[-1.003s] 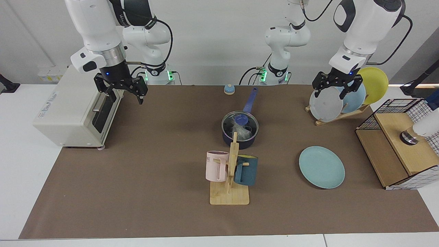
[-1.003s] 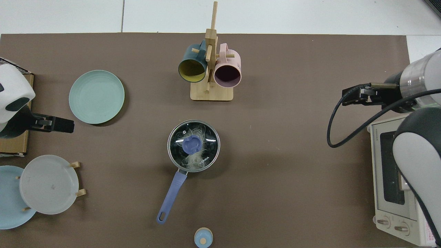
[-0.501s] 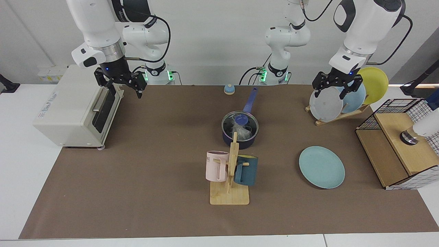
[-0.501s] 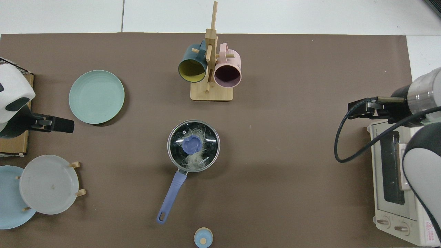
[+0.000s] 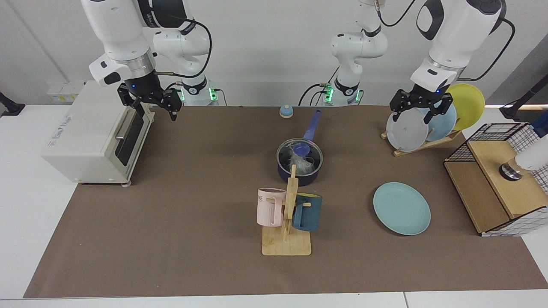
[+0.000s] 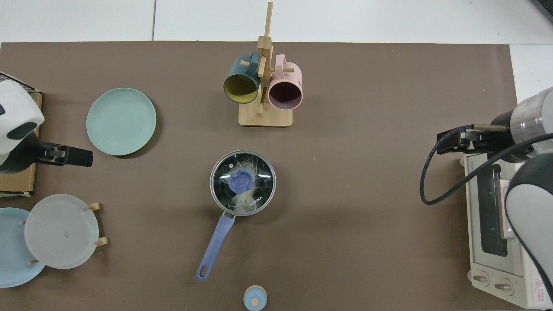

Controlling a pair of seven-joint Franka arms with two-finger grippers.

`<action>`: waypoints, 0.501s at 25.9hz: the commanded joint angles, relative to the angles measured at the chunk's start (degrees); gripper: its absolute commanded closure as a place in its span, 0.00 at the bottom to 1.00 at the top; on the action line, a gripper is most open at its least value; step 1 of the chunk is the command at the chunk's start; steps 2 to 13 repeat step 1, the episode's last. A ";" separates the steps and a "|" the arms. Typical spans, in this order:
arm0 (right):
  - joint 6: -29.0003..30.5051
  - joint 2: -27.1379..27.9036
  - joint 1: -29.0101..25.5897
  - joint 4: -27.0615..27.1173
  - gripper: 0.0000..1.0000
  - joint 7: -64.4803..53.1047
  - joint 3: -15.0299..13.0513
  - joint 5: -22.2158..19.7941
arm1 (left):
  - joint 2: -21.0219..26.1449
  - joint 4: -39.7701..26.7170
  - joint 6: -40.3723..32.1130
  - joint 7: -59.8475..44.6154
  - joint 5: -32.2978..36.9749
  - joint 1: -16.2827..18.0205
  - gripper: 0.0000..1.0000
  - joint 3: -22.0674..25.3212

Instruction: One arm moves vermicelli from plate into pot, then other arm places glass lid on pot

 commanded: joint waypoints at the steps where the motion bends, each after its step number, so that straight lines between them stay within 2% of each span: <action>1: 0.06 -0.50 -0.15 -0.84 0.00 -1.10 0.01 1.26 | -0.39 0.48 -1.08 -0.47 0.55 0.22 0.00 -0.12; 13: 0.06 -0.50 -0.15 -0.84 0.00 -1.10 0.01 1.26 | -0.39 0.48 -1.08 -0.47 0.55 0.22 0.00 -0.12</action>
